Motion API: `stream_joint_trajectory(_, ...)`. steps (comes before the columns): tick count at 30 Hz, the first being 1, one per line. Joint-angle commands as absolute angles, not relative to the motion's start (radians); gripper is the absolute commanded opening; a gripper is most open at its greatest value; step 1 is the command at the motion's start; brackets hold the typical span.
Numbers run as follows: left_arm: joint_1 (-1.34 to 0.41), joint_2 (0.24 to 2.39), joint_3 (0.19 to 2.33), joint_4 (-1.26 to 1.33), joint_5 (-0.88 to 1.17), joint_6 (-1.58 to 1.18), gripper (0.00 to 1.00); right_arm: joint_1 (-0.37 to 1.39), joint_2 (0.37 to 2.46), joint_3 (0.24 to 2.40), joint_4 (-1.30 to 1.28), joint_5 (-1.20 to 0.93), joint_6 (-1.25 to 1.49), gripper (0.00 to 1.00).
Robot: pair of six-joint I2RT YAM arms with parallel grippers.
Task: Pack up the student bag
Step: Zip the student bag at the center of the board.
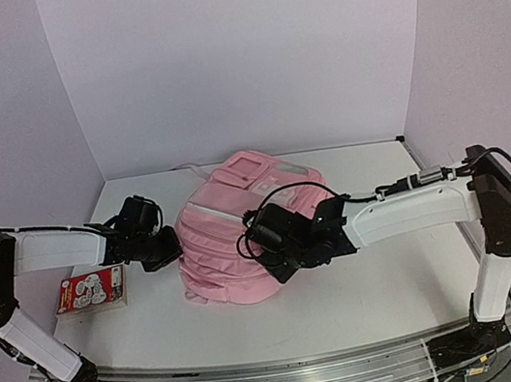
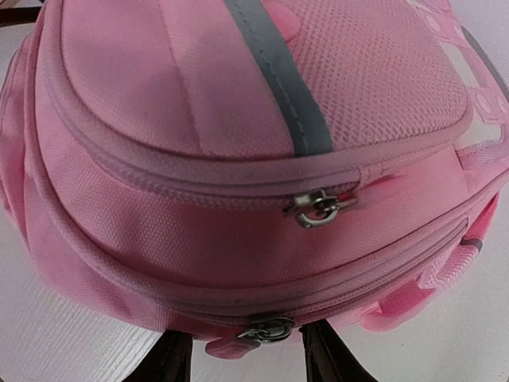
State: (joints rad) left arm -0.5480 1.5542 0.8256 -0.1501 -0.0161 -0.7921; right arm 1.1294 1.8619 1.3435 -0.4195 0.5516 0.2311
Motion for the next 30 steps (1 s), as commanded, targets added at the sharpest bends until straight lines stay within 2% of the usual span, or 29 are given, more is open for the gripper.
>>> stream_joint_trajectory(1,-0.540,1.513,0.796,-0.232,-0.036,-0.767,0.00,1.120,1.907,1.422,-0.388,0.672,0.373,0.24)
stream_joint_trajectory(2,-0.540,1.511,0.796,-0.236,-0.039,-0.763,0.00,1.121,1.916,1.427,-0.388,0.682,0.374,0.14)
stream_joint_trajectory(4,-0.540,1.507,0.795,-0.242,-0.045,-0.757,0.00,1.120,1.919,1.427,-0.391,0.684,0.378,0.01)
stream_joint_trajectory(10,-0.540,1.499,0.794,-0.275,-0.110,-0.743,0.00,1.117,1.833,1.379,-0.423,0.730,0.337,0.00)
stream_joint_trajectory(12,-0.540,1.503,0.800,-0.295,-0.141,-0.739,0.00,1.081,1.803,1.379,-0.491,0.660,0.333,0.00)
stream_joint_trajectory(15,-0.538,1.510,0.804,-0.317,-0.178,-0.735,0.00,0.969,1.756,1.365,-0.630,0.364,0.334,0.00)
stream_joint_trajectory(18,-0.535,1.514,0.798,-0.313,-0.182,-0.724,0.00,0.759,1.742,1.334,-0.690,-0.132,0.295,0.00)
stream_joint_trajectory(19,-0.534,1.516,0.796,-0.311,-0.181,-0.720,0.00,0.713,1.739,1.323,-0.692,-0.212,0.267,0.00)
stream_joint_trajectory(27,-0.531,1.520,0.785,-0.320,-0.189,-0.719,0.00,0.595,1.792,1.401,-0.720,0.172,0.163,0.00)
stream_joint_trajectory(30,-0.531,1.513,0.779,-0.305,-0.154,-0.720,0.00,0.585,1.821,1.439,-0.715,0.155,0.142,0.00)
